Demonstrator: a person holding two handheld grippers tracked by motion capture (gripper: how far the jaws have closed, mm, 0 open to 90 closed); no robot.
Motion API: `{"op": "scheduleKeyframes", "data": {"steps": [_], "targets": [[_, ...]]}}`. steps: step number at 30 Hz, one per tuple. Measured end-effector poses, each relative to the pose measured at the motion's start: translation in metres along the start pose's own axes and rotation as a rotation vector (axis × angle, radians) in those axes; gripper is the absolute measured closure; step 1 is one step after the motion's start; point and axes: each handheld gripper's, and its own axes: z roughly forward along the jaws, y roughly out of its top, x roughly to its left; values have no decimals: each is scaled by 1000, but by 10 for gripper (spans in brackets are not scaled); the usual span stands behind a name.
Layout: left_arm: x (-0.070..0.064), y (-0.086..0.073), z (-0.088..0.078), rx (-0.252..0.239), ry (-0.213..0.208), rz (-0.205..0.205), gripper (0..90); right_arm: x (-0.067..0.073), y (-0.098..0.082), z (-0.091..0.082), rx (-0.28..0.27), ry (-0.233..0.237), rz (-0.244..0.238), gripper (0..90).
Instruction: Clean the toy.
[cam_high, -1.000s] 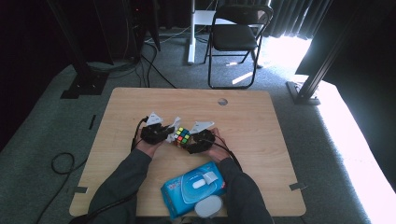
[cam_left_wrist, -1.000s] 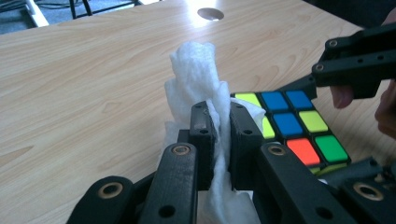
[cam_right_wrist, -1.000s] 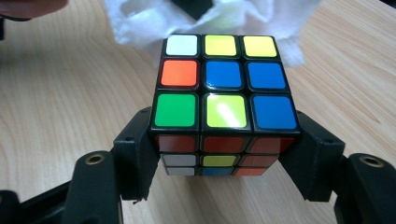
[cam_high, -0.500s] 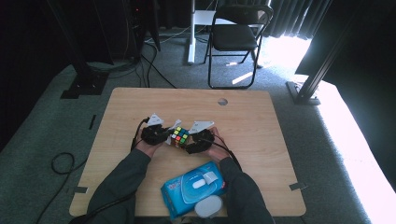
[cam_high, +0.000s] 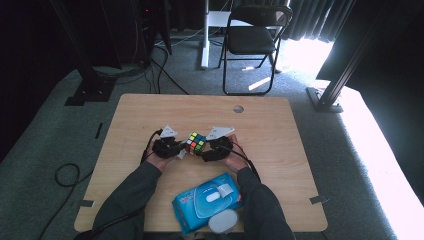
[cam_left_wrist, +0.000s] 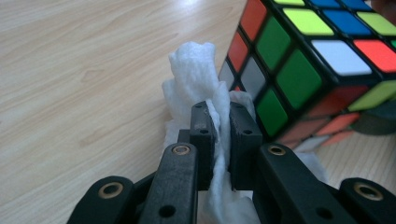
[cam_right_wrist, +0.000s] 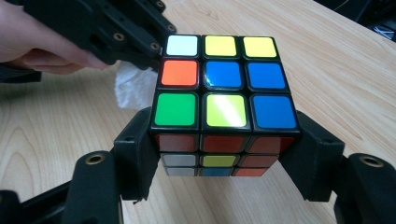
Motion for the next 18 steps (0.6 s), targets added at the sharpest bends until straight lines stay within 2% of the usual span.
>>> {"op": "scheduleKeyframes", "data": {"steps": [7, 15, 18], "targets": [[-4, -2, -6, -4, -13, 6, 826, -3, -4, 0, 6, -8, 18, 344], [-3, 6, -16, -73, -35, -16, 833, -1, -5, 2, 7, 10, 19, 344], [-3, 10, -19, -91, -36, -12, 833, 0, -5, 2, 9, 17, 11, 344]]}}
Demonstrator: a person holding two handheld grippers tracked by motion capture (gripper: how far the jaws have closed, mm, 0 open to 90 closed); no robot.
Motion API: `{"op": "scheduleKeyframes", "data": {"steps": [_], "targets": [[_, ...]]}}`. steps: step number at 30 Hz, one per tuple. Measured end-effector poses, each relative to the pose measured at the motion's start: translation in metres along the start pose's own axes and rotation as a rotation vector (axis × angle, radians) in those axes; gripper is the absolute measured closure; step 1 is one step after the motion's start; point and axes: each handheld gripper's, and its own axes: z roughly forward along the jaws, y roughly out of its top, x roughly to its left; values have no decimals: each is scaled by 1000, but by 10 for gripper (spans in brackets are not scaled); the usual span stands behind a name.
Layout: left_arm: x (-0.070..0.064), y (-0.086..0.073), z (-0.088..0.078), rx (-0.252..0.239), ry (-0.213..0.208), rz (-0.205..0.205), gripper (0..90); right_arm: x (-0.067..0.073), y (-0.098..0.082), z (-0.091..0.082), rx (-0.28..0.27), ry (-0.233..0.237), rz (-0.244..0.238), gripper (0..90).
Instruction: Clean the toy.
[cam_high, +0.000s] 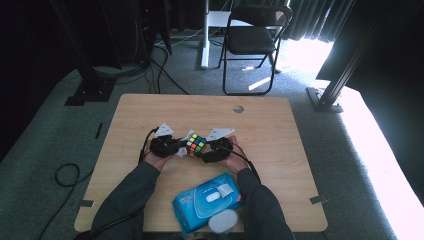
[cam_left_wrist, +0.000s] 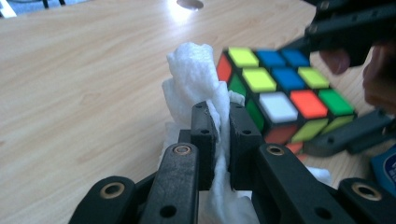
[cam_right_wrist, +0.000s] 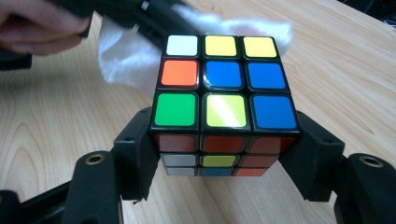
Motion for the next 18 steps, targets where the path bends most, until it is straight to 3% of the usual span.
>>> {"op": "scheduleKeyframes", "data": {"steps": [13, 18], "targets": [[6, 7, 0, -37, -2, -38, 833, 15, 1, 8, 30, 60, -51, 344], [8, 3, 4, -6, 8, -39, 834, 16, 3, 7, 17, 78, -60, 344]]}}
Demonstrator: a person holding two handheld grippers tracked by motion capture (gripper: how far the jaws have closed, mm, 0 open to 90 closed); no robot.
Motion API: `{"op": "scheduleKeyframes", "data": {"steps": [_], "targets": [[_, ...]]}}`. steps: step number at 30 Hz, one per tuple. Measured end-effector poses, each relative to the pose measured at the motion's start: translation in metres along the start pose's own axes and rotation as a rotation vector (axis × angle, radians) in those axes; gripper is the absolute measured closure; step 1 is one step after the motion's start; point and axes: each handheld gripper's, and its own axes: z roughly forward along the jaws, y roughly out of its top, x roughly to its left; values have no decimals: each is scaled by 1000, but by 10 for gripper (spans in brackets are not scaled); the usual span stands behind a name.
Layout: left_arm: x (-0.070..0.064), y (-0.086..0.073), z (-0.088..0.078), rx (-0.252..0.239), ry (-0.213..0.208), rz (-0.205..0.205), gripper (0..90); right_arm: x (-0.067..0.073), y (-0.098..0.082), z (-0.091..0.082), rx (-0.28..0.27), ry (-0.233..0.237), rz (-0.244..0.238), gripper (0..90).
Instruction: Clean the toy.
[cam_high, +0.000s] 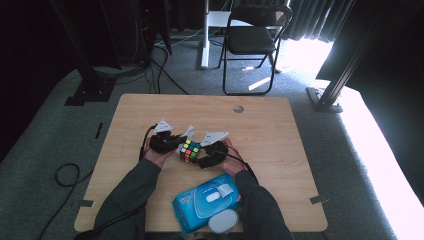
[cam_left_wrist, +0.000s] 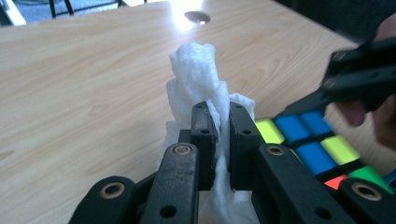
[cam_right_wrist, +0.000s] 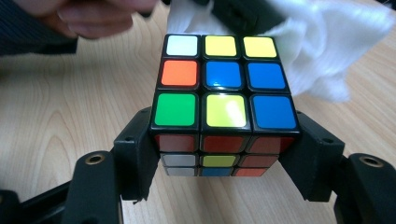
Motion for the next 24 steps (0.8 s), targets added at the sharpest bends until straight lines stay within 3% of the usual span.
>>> {"op": "scheduleKeyframes", "data": {"steps": [6, 14, 24], "targets": [[1, -11, 8, 40, -4, -7, 834, -4, 2, -6, -24, 2, 13, 344], [0, -11, 10, 65, -9, 7, 834, -7, 1, -10, -37, 1, 29, 344], [-1, 1, -1, 2, -22, -2, 834, -4, -1, -3, -10, 23, 21, 344]]}}
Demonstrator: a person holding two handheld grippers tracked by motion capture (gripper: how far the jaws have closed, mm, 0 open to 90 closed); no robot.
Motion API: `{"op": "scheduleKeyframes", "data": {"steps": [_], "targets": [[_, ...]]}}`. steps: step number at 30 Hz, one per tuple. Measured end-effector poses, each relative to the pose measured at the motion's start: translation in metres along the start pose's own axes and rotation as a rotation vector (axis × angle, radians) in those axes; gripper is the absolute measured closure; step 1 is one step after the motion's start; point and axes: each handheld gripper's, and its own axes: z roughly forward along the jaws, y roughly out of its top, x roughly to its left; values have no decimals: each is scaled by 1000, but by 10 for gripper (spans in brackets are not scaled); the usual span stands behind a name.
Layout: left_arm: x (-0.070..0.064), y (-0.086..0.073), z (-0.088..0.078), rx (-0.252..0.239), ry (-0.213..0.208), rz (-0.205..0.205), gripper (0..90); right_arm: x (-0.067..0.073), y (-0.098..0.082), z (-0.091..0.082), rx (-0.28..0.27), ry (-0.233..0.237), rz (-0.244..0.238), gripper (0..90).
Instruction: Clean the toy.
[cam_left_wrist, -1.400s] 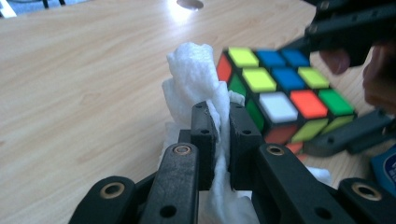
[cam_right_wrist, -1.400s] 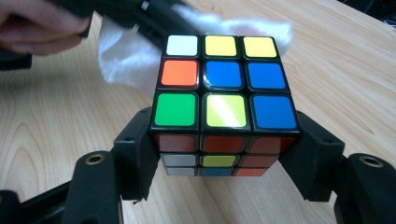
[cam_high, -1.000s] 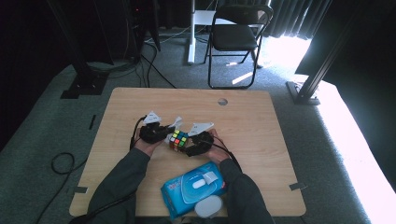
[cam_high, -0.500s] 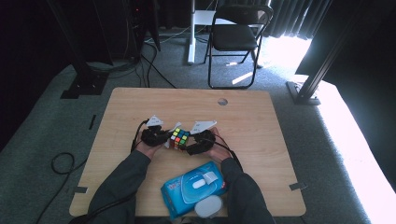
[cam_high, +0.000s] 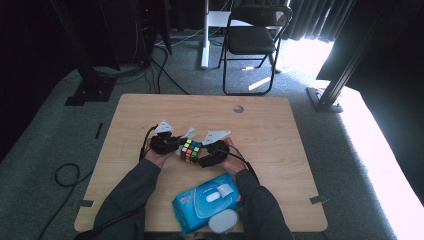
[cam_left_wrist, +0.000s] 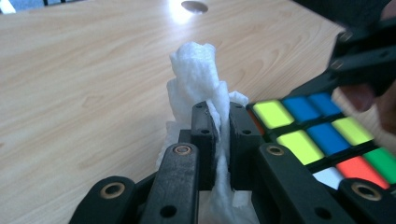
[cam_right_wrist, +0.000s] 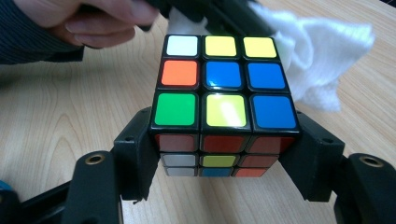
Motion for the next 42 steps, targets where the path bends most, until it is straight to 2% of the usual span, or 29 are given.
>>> {"op": "scheduleKeyframes", "data": {"steps": [6, 24, 33, 38, 42], "targets": [[-4, 3, -8, -19, -12, 14, 834, -3, -1, -1, -2, -10, 19, 344], [-15, -9, -19, -26, -31, 46, 835, -19, -6, -5, 5, -123, 135, 344], [-28, -14, -6, 26, -71, 93, 835, -20, -2, -6, -7, -160, 154, 344], [-34, -20, 6, 94, -97, 130, 835, -20, -1, -6, -20, -161, 157, 344], [-37, -25, 12, 131, -96, 152, 835, -20, 1, -8, -36, -160, 163, 343]]}}
